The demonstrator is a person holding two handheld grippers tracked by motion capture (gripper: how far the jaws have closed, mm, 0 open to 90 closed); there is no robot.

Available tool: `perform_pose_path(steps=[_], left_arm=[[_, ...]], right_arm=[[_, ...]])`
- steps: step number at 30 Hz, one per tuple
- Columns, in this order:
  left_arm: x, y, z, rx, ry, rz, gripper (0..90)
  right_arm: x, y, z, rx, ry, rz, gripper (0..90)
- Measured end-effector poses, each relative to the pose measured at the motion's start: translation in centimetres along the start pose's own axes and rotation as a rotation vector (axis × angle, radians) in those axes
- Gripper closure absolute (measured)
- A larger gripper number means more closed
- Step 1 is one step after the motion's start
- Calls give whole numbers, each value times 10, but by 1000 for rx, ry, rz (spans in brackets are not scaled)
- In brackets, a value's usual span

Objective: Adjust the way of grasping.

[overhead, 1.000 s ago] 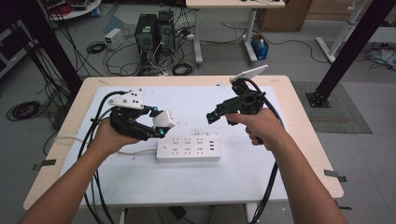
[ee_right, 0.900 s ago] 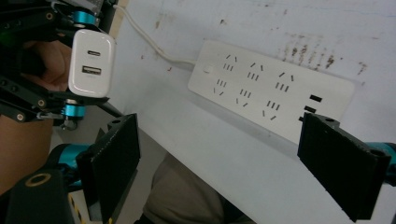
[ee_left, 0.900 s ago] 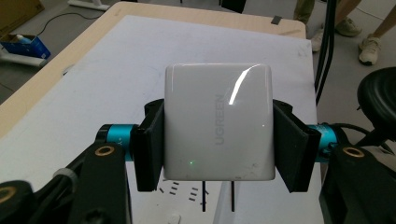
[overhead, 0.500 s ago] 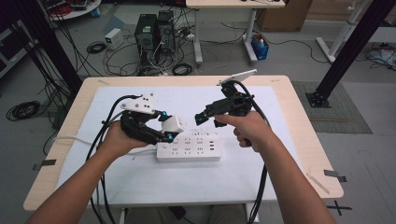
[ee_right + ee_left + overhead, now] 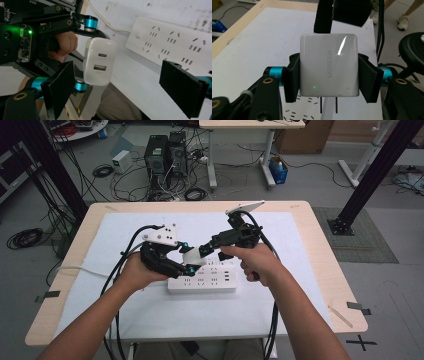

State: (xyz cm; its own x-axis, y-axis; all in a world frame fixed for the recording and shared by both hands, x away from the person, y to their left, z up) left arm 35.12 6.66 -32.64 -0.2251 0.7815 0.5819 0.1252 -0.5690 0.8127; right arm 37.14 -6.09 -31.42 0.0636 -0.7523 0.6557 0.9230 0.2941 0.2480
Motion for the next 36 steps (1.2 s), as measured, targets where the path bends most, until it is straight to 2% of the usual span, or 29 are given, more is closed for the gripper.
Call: perform_pose_path(steps=[7,9,11,14,18,19,25,29,32,36], left_arm=[[-2,2,-2,-4,-3,-8,426],[-2,2,-1,-5,-4,-8,426],[-2,2,-1,-9,-5,-7,426],[-3,2,-1,-8,-6,-4,426],[-4,2,-1,-15,-1,0,426],[-4,2,-1,-18,-2,0,426],[-4,2,-1,-17,2,-1,426],[-5,2,-1,-20,3,0,426],[-5,2,-1,-25,5,-1,426],[-6,2,-1,-26,9,-1,426]], right_arm=[[-11,2,0,-30,76,10,132],[-12,2,0,-34,72,15,132],[-15,2,0,-31,76,27,177],[-17,2,0,-28,70,28,178],[-18,4,-1,-47,82,29,198],[-19,4,-1,-47,82,24,238],[-22,5,0,-66,105,37,304],[-23,6,0,-76,129,36,387],[-24,6,0,-86,147,44,417],[-25,6,-1,-93,146,44,454]])
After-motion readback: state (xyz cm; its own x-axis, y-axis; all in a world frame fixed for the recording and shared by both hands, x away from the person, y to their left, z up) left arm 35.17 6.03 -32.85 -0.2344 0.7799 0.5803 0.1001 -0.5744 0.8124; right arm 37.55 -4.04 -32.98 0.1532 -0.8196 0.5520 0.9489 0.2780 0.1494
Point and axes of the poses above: each handheld gripper's, and its own axes: x roughly backward along the jaws, y roughly out of its top, z roughly to its left, the point moved 7 cm from there along -x, roughly forward along the jaws, and after that the axes turned 3 degrees about z, right-handed, at the moved point
